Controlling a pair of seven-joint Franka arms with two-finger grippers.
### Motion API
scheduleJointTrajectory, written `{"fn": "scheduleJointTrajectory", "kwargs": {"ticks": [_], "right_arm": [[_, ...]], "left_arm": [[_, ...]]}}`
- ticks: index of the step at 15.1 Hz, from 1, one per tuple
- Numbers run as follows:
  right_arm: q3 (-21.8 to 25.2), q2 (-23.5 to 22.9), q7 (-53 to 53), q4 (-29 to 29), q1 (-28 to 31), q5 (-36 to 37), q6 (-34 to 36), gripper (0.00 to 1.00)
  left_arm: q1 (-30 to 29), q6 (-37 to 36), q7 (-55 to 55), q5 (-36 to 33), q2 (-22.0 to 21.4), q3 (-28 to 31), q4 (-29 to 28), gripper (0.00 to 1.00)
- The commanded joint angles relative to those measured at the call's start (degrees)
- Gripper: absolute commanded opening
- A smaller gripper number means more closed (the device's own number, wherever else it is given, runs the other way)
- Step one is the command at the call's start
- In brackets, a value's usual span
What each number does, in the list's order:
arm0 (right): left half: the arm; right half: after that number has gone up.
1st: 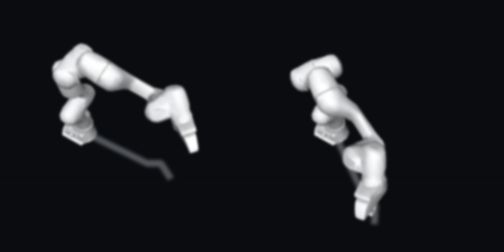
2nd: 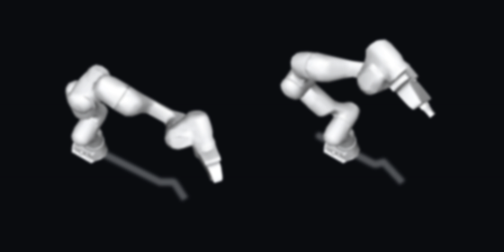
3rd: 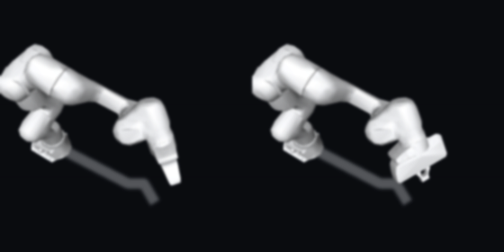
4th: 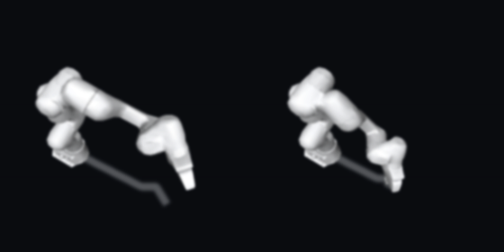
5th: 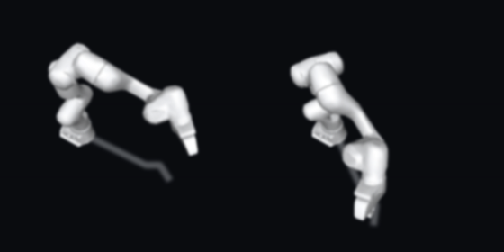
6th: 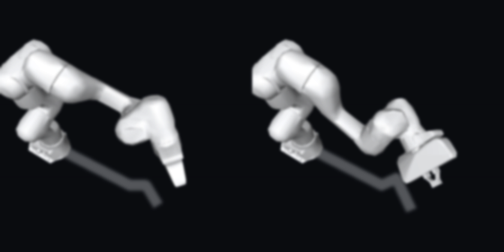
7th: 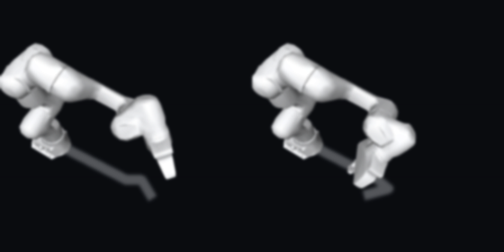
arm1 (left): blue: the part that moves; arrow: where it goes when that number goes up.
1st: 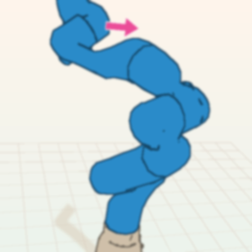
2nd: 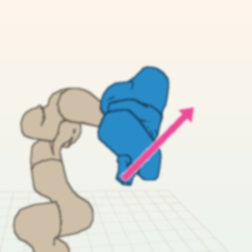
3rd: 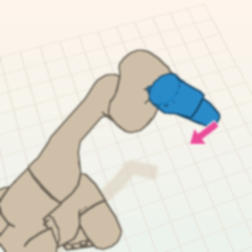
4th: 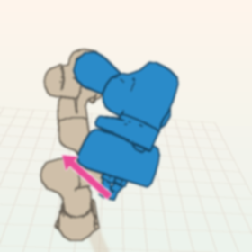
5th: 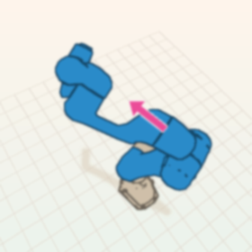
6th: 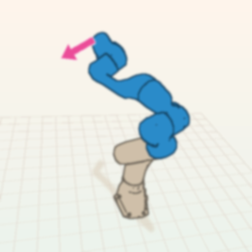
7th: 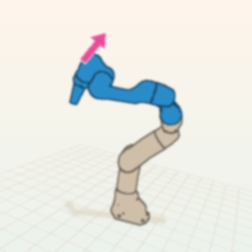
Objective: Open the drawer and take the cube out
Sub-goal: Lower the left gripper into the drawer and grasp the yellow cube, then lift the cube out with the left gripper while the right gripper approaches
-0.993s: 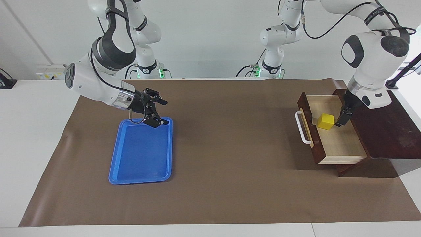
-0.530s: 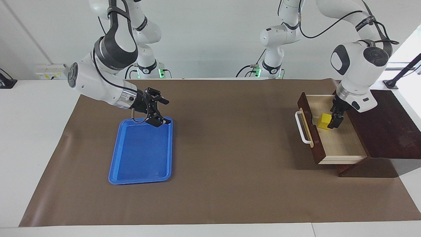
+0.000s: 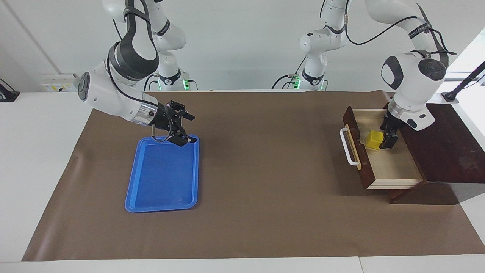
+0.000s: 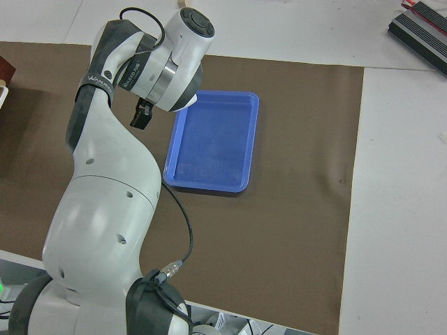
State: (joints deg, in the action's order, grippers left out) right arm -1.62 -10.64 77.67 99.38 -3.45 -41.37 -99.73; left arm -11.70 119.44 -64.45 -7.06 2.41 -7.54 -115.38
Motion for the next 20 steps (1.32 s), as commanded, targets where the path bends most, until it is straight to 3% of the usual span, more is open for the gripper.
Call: {"fn": "scheduleJointTrajectory", "kwargs": {"ticks": [1,2,4,5,9,15,20], "right_arm": [[-0.05,1.32,0.64,1.35,0.20,-0.73,-0.03,1.00],[-0.05,1.32,0.64,1.35,0.20,-0.72,-0.03,1.00],[-0.05,1.32,0.56,1.35,0.29,-0.64,-0.03,1.00],[-0.05,1.32,0.56,1.35,0.29,-0.55,0.06,1.00],[-0.05,1.32,0.56,1.35,0.47,-0.55,0.06,1.00],[-0.05,1.32,0.38,1.35,0.47,-0.46,0.15,1.00],[-0.05,1.32,-1.11,1.35,0.91,-0.37,0.85,1.00]], "left_arm": [[0.27,1.94,-1.30,0.64,-1.27,0.15,-2.13,0.86],[0.27,1.94,-1.21,0.64,-1.27,0.15,-2.13,0.57],[0.19,1.94,-1.21,0.64,-0.92,0.15,-1.44,0.13],[0.27,1.85,-1.21,0.64,-0.83,0.07,-1.08,0.00],[0.54,-1.12,-1.73,2.04,0.83,0.06,3.30,0.00],[4.22,-21.68,-6.99,6.09,9.36,0.06,26.58,0.00],[13.09,-23.20,-27.52,5.74,10.16,0.06,28.54,0.00]]}}
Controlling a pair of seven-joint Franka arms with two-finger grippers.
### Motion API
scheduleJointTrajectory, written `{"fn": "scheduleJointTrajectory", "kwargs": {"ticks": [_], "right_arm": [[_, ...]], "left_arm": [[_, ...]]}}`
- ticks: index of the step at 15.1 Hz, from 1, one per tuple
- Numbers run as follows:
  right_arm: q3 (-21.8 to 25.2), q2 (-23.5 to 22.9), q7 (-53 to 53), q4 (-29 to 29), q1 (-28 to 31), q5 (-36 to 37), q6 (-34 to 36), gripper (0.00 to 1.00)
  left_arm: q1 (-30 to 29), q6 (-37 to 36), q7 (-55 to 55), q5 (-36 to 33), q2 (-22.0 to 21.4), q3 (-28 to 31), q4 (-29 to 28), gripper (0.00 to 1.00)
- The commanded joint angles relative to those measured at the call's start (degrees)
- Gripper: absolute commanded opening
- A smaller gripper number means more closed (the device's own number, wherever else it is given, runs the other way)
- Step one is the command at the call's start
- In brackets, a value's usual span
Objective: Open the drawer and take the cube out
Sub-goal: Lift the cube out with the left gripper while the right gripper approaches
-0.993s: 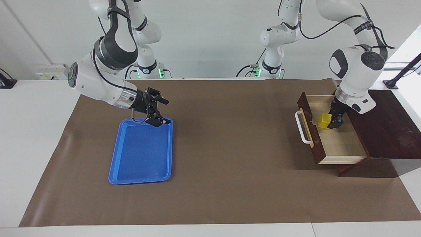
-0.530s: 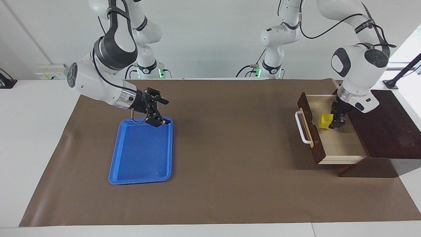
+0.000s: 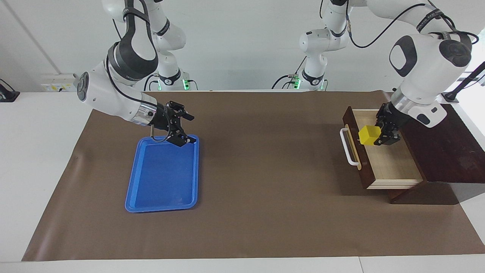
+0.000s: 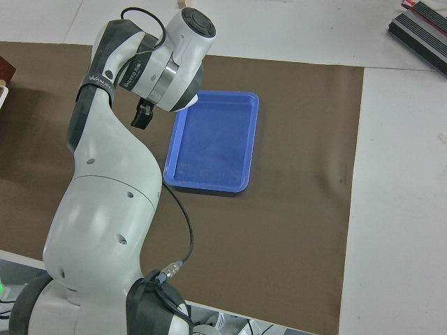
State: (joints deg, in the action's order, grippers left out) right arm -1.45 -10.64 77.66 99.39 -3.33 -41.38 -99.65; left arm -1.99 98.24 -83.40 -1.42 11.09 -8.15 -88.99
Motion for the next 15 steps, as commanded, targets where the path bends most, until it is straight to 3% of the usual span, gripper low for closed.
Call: {"fn": "scheduleJointTrajectory", "kwargs": {"ticks": [1,6,10,15], "right_arm": [[-0.22,1.32,-1.28,1.34,0.78,-0.46,0.77,1.00],[-0.22,1.14,-1.63,1.07,-0.01,-0.37,0.16,1.00],[-0.39,0.79,-1.46,-0.24,-3.43,0.15,-2.65,1.00],[-0.22,-1.05,-0.93,-3.40,-7.83,1.91,-4.24,1.00]], "left_arm": [[4.79,-2.17,-14.28,0.28,1.40,0.59,1.98,0.00],[15.86,4.67,-38.12,0.28,-1.41,0.41,-5.39,0.00],[23.59,7.84,-46.66,0.98,0.42,0.50,-5.50,0.00],[26.16,9.60,-47.91,0.90,0.69,0.41,-6.63,0.00]]}}
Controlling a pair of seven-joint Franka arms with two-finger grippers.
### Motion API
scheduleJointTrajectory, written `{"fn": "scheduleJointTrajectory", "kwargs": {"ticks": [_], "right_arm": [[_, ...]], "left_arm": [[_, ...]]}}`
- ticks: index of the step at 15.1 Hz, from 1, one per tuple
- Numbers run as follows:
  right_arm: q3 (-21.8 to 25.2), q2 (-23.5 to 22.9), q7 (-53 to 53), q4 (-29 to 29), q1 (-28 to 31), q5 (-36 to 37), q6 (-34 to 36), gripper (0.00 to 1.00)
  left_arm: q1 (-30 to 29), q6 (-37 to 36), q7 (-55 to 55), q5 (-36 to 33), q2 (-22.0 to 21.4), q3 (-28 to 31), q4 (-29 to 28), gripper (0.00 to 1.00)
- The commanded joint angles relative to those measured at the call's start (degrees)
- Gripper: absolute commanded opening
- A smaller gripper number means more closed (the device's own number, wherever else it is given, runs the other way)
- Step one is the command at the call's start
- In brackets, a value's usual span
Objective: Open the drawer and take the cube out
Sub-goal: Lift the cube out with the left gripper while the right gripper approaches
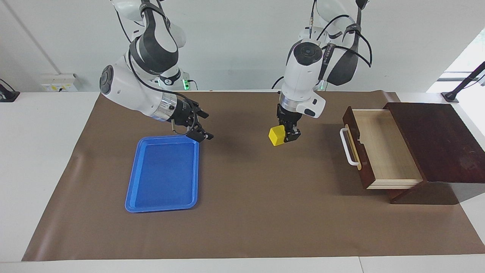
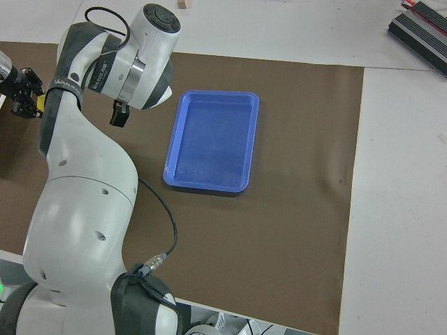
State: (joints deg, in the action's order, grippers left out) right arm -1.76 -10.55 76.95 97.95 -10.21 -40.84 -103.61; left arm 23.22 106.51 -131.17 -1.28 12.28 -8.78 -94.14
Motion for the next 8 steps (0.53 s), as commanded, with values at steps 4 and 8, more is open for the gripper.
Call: {"fn": "scheduleJointTrajectory", "kwargs": {"ticks": [4,8], "right_arm": [[0.09,-5.33,-0.14,-7.48,-3.05,3.48,0.24,1.00],[0.27,-19.92,5.38,-27.70,-7.62,8.93,5.87,1.00]], "left_arm": [[1.13,1.95,-0.13,0.75,-0.59,1.04,-1.92,0.00],[1.13,2.30,-0.13,0.75,-0.77,1.04,-2.45,0.00]]}}
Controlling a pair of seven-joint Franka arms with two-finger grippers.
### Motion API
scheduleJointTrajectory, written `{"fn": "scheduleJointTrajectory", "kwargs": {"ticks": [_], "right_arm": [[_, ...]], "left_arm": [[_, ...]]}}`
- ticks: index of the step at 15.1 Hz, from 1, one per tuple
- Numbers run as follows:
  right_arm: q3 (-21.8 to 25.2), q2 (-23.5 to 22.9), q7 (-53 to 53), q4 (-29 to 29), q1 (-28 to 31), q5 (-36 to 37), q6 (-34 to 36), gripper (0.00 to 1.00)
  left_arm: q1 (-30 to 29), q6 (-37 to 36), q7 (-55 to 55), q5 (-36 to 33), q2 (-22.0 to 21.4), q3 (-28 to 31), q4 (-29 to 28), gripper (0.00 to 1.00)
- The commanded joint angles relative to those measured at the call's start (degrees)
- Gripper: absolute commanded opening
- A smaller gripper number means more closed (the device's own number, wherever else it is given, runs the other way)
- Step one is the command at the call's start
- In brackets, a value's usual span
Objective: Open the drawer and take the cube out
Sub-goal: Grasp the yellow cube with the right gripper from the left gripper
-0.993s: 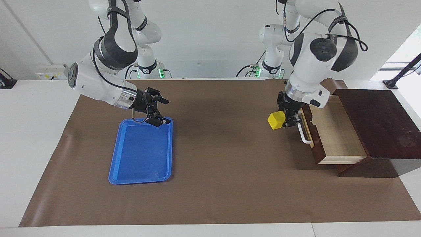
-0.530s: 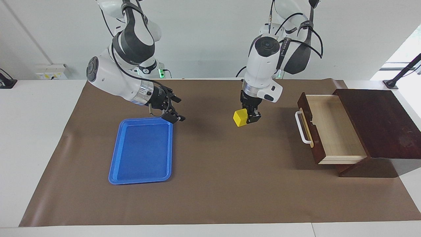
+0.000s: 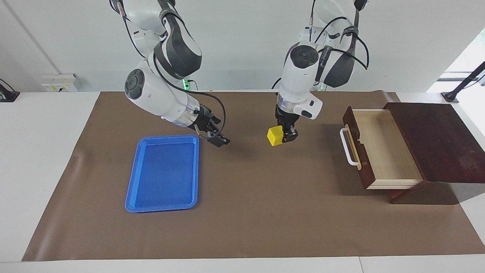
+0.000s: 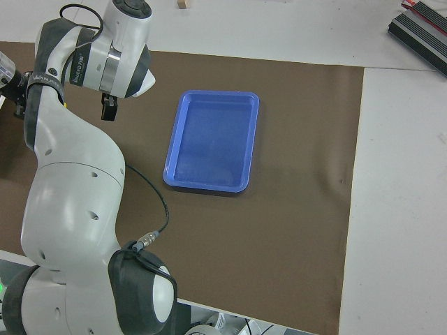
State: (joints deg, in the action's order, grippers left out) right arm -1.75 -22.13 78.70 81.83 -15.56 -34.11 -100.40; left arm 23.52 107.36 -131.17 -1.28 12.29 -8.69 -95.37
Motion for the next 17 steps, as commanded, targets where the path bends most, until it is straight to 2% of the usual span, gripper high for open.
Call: {"fn": "scheduleJointTrajectory", "kwargs": {"ticks": [1,4,12,17], "right_arm": [[0.26,-9.41,5.39,-12.82,-3.33,2.29,1.89,1.00],[0.52,-10.13,9.18,-13.01,-7.89,2.55,-0.41,1.00],[-0.01,-9.51,12.96,-12.75,-9.93,2.12,2.23,1.00],[0.08,-9.77,13.84,-13.01,-10.81,2.29,1.35,1.00]], "left_arm": [[0.83,1.71,-0.13,0.75,-0.77,0.95,-1.31,0.00],[0.83,1.71,-0.13,0.66,-0.86,0.95,-1.31,0.00],[0.74,1.89,-0.13,0.75,-0.86,0.95,-1.31,0.00],[0.83,1.80,-0.13,0.75,-1.04,0.95,-1.75,0.00]]}}
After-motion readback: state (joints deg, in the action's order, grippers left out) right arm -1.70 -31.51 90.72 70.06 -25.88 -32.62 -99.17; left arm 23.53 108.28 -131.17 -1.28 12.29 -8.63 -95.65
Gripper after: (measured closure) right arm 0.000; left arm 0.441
